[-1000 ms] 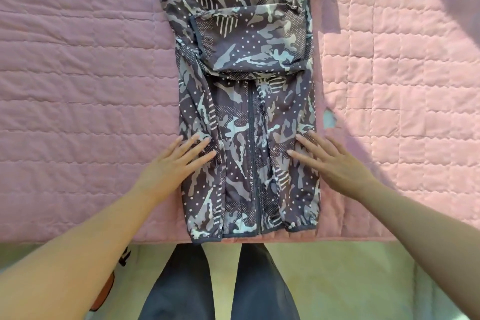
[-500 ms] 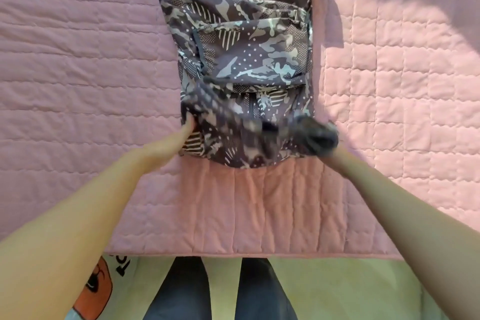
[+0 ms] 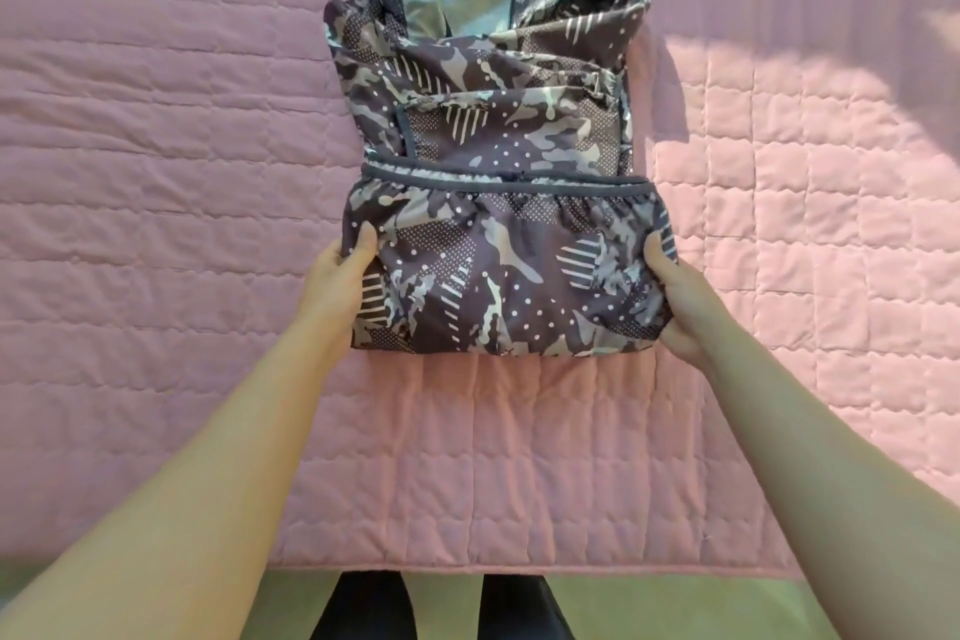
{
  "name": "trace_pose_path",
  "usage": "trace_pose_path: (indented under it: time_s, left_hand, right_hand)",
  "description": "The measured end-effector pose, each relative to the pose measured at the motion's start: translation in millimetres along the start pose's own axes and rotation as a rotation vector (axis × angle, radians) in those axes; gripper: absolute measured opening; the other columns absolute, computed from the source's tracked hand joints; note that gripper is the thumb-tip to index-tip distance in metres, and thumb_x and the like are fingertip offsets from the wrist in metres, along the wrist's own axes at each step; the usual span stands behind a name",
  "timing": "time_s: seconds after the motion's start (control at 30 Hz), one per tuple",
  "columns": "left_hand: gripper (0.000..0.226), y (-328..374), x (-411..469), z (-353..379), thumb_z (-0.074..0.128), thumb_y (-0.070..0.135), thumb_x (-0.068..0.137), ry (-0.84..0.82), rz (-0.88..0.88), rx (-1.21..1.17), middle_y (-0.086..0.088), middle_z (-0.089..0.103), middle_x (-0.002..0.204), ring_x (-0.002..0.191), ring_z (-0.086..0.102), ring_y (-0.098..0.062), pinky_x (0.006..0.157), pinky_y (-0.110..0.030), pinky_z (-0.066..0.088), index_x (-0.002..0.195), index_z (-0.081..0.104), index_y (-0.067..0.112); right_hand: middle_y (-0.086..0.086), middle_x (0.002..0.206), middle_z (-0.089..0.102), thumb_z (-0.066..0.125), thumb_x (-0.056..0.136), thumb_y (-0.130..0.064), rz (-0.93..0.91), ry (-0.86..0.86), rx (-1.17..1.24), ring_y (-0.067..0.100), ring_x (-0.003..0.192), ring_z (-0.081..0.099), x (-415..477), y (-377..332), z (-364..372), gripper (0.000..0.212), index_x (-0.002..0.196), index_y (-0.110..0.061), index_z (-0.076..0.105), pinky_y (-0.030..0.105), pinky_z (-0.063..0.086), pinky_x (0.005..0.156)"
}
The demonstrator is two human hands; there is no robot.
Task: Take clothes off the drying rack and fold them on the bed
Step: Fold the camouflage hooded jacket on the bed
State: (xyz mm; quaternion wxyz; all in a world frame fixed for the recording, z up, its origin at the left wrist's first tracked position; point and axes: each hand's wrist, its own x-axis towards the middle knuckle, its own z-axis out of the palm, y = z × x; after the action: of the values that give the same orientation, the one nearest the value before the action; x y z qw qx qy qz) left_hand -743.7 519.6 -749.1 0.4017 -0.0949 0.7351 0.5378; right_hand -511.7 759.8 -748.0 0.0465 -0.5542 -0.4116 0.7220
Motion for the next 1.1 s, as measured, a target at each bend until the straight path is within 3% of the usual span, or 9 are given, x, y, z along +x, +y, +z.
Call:
trace_pose_path:
  time_s: [0.13,0.23,0.33,0.47,0.6,0.77,0.9,1.0,1.1]
  left_hand:
    - [0.039,0,19,0,0.053,0.059,0.090,0.068,0.036,0.186,-0.001,0.074,0.095,0.090,0.070,-0.023,0.081,-0.040,0.055,0.094,0.067,0.023]
    - [0.046,-14,27,6,0.051,0.061,0.087,0.282,0.069,0.544,-0.010,0.062,0.111,0.103,0.060,-0.032,0.092,-0.045,0.048,0.091,0.059,0.016]
    - [0.051,-15,17,20,0.049,0.059,0.091,0.376,0.026,0.591,-0.012,0.047,0.128,0.113,0.050,-0.034,0.094,-0.040,0.039,0.115,0.048,0.013]
    - [0.062,-17,14,28,0.041,0.056,0.096,0.260,-0.068,0.491,-0.003,0.052,0.118,0.104,0.051,-0.026,0.086,-0.035,0.037,0.130,0.043,0.005]
    - [0.056,-15,3,18,0.032,0.046,0.102,0.224,0.052,0.684,-0.021,0.060,0.113,0.108,0.054,-0.037,0.078,-0.035,0.034,0.109,0.056,-0.004]
    - [0.061,-55,-34,-15,0.022,0.056,0.099,0.201,0.073,0.831,-0.022,0.063,0.089,0.088,0.059,-0.039,0.068,-0.040,0.039,0.076,0.048,0.005]
    - [0.061,-95,-86,-35,0.019,0.058,0.097,0.183,-0.007,0.879,-0.015,0.054,0.072,0.078,0.058,-0.038,0.063,-0.039,0.038,0.066,0.039,0.010]
    - [0.063,-124,-120,-50,0.017,0.061,0.096,0.193,-0.074,0.908,-0.014,0.058,0.078,0.079,0.058,-0.035,0.067,-0.041,0.044,0.073,0.047,0.011]
    - [0.066,-145,-136,-63,0.015,0.064,0.093,0.208,-0.088,0.940,-0.018,0.064,0.092,0.086,0.059,-0.036,0.076,-0.045,0.049,0.082,0.051,0.011]
  right_hand:
    - [0.033,0.109,0.064,0.065,0.076,-0.066,-0.035,0.159,-0.301,0.034,0.090,0.068,17,-2,-3,0.075,0.105,0.003,0.066,0.047,0.052,0.094]
    - [0.008,0.097,0.072,0.063,0.079,-0.062,-0.153,0.345,-0.597,0.019,0.087,0.067,23,10,4,0.047,0.097,-0.019,0.069,0.042,0.053,0.090]
    - [-0.004,0.097,0.066,0.064,0.076,-0.064,-0.106,0.434,-0.517,0.020,0.098,0.063,20,12,13,0.059,0.109,-0.015,0.063,0.037,0.048,0.097]
    - [-0.004,0.118,0.065,0.058,0.073,-0.073,-0.035,0.266,-0.452,0.020,0.111,0.060,18,16,16,0.072,0.126,-0.026,0.058,0.039,0.045,0.102]
    - [0.000,0.117,0.064,0.057,0.091,-0.050,-0.091,0.255,-0.521,0.023,0.109,0.060,9,19,7,0.048,0.127,-0.019,0.058,0.040,0.047,0.098]
    - [0.007,0.126,0.059,0.052,0.095,-0.047,-0.038,0.275,-0.677,0.025,0.117,0.054,-35,48,4,0.055,0.136,-0.011,0.050,0.030,0.040,0.094]
    - [0.000,0.086,0.063,0.050,0.096,-0.046,0.053,0.238,-0.707,0.023,0.089,0.059,-86,93,-4,0.032,0.098,-0.019,0.067,0.029,0.039,0.071]
    - [-0.005,0.067,0.057,0.048,0.094,-0.053,0.119,0.288,-0.736,0.022,0.077,0.058,-116,135,-9,0.034,0.069,-0.031,0.052,0.031,0.039,0.063]
    - [0.003,0.079,0.067,0.048,0.094,-0.053,0.063,0.345,-0.775,0.027,0.082,0.063,-136,163,-11,0.036,0.082,-0.023,0.061,0.034,0.043,0.068]
